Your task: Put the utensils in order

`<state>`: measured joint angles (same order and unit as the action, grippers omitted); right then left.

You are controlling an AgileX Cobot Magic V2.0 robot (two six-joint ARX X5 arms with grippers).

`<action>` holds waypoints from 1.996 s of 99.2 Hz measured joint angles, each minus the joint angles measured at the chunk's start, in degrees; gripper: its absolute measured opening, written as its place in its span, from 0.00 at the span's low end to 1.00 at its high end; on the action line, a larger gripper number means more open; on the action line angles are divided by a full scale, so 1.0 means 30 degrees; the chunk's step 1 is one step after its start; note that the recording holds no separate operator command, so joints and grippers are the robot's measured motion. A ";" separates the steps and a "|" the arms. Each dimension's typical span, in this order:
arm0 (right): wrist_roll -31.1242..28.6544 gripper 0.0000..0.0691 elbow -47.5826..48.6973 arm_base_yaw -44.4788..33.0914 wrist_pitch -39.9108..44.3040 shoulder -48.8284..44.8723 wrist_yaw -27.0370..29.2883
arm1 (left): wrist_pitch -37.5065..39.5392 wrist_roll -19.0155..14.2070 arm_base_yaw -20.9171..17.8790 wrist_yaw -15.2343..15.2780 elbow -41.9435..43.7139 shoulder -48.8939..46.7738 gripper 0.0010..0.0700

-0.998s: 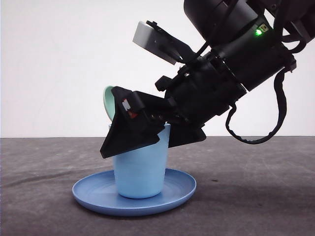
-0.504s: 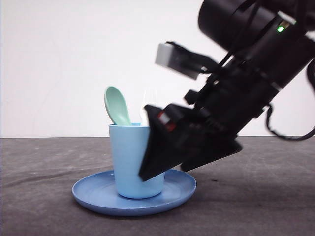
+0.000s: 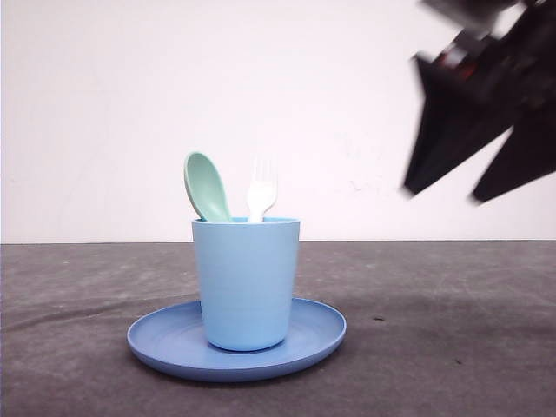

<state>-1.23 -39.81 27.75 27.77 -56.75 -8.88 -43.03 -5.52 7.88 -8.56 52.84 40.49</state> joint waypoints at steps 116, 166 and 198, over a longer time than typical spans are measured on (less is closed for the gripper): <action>-0.1049 0.09 -0.3147 -0.7104 0.6870 0.1384 0.1472 | -0.1013 0.0991 0.0000 0.3235 -0.0007 0.0000 0.02; -0.1056 0.05 -0.3147 -0.7104 0.5195 0.1384 0.1472 | -0.0867 0.0998 0.0000 0.3228 -0.0007 0.0000 0.02; -0.1064 0.05 -0.3147 -0.7111 0.3388 0.1370 0.1472 | 0.0342 0.0998 0.0087 0.3351 -0.1625 -0.2142 0.02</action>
<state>-4.43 -49.25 6.42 37.93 -52.64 -4.47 -42.00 -2.52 8.14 1.50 47.97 34.06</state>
